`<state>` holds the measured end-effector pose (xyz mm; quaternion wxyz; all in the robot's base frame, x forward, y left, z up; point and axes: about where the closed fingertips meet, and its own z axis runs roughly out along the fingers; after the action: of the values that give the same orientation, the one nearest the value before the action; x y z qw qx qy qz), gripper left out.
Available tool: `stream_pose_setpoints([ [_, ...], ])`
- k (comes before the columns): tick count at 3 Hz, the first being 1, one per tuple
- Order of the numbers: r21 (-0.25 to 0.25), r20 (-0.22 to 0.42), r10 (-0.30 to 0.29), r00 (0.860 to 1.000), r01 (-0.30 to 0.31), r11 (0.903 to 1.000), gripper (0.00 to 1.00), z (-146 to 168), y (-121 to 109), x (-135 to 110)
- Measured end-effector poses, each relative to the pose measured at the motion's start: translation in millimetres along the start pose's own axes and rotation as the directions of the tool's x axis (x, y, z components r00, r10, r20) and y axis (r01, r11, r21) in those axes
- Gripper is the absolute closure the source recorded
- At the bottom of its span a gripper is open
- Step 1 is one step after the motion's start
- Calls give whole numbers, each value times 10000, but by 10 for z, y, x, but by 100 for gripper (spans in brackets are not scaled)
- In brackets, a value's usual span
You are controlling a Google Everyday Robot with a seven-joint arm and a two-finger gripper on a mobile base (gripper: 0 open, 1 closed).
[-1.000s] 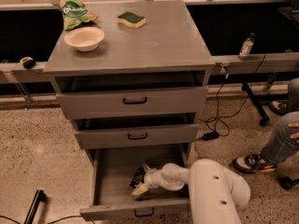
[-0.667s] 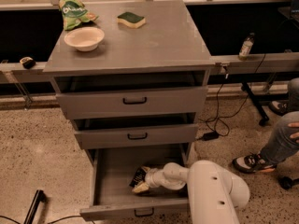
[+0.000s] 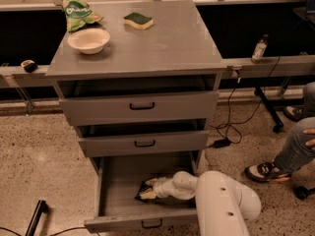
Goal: Pick rxbar chocolate from bottom drawer and place on counter
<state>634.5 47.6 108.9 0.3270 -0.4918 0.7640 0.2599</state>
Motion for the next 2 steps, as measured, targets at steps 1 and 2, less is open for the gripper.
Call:
stream_pose_setpoints([
  [1,0,0,0,10000,0,10000,97,-2,0,-3],
  [2,0,0,0,10000,0,10000,100,-20,2,-23],
])
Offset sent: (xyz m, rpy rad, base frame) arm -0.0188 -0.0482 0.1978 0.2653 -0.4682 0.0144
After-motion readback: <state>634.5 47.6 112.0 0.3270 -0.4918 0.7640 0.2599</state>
